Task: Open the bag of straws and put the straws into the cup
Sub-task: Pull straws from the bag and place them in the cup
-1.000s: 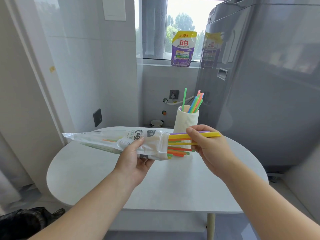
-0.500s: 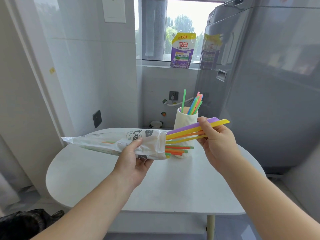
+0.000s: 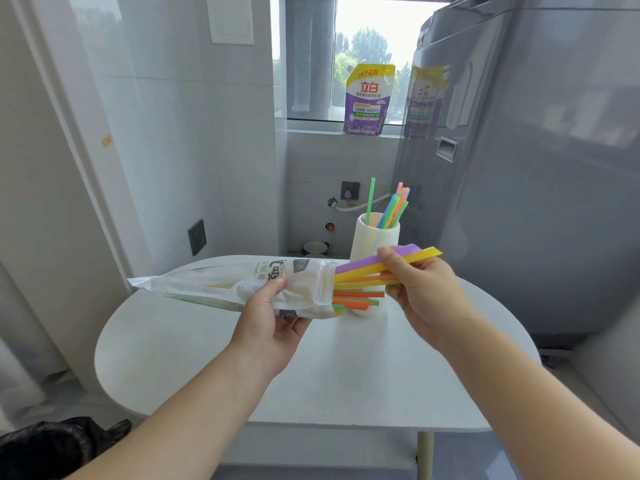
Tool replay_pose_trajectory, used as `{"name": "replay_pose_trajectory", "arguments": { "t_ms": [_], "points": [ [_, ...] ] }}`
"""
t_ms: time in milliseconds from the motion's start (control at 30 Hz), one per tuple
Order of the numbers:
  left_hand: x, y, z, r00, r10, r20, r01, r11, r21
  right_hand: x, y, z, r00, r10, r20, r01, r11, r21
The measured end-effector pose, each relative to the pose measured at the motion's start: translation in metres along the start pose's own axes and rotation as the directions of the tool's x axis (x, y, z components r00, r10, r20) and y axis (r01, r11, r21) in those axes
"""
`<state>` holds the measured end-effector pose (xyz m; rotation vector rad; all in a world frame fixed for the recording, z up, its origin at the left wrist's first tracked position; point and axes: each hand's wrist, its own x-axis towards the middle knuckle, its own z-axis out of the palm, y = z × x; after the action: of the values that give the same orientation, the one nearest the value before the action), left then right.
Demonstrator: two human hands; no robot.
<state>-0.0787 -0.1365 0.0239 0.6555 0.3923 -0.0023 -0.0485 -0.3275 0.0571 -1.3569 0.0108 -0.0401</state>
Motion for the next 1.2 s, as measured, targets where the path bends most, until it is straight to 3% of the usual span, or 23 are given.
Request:
{"name": "replay_pose_trajectory", "arguments": {
  "t_ms": [133, 267, 667, 1200],
  "points": [
    [0.001, 0.001, 0.0, 1.0, 0.021, 0.002, -0.021, 1.0, 0.017, 0.0, 0.001, 0.003, 0.992, 0.112, 0.064, -0.121, 0.978, 0.169],
    [0.003, 0.004, -0.001, 1.0, 0.028, 0.001, -0.028, 0.999, 0.036, 0.004, -0.005, -0.007, 0.977, 0.202, 0.072, -0.213, 0.956, 0.203],
    [0.011, 0.003, -0.004, 0.998, 0.054, -0.028, -0.054, 0.998, -0.017, 0.004, -0.026, -0.018, 0.991, -0.124, -0.042, 0.121, 0.99, -0.076],
    [0.03, 0.02, -0.021, 0.985, 0.132, -0.109, -0.141, 0.986, -0.088, 0.004, -0.078, -0.055, 0.981, -0.173, -0.093, 0.164, 0.982, -0.091]
  ]
}}
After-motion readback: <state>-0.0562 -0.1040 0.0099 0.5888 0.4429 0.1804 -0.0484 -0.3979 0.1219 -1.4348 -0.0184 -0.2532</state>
